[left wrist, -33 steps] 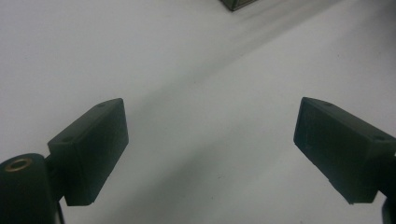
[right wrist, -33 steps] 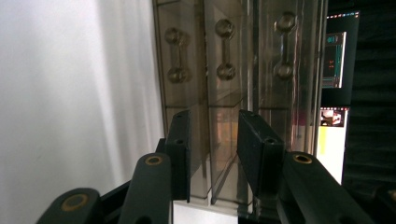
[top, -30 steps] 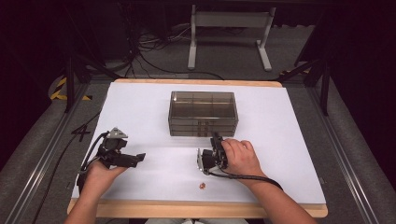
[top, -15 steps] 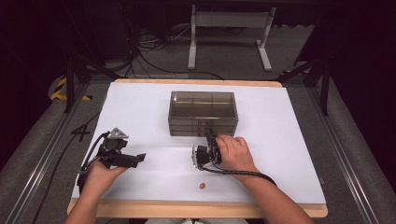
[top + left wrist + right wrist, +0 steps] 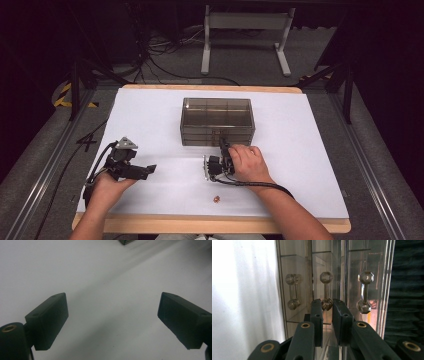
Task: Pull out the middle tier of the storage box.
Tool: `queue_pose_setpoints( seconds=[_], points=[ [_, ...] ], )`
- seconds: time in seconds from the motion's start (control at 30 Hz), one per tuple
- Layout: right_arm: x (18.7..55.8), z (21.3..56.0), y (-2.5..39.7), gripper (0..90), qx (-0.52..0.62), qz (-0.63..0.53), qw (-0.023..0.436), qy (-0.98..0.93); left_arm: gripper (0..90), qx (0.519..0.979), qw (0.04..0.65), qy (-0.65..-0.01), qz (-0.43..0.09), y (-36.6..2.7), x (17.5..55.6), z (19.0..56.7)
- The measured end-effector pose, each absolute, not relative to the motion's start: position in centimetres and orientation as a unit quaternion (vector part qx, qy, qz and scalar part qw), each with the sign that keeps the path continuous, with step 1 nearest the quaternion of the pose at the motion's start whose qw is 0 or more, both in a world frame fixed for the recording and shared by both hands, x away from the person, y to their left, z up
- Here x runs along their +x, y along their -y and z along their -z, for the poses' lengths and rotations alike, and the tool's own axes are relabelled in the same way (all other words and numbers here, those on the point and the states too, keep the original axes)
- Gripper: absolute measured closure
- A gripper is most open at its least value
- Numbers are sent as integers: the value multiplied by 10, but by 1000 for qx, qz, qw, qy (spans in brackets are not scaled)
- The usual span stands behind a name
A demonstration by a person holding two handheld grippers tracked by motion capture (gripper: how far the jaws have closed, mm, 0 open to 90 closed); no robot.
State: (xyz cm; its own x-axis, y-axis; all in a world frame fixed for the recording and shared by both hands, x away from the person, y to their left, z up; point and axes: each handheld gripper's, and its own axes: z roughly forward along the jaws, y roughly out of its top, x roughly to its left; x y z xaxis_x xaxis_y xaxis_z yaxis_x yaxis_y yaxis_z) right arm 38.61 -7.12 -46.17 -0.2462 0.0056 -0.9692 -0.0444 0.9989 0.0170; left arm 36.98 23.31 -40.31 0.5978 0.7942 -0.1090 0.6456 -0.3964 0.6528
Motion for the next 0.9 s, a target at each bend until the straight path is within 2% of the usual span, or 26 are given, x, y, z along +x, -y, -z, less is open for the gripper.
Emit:
queue_pose_setpoints(
  seconds=[0.9],
  points=[
    [365, 455, 74, 803, -15, -38, 601, -798, 102, 830, 331, -435, -108, -233, 370, 404]
  ],
)
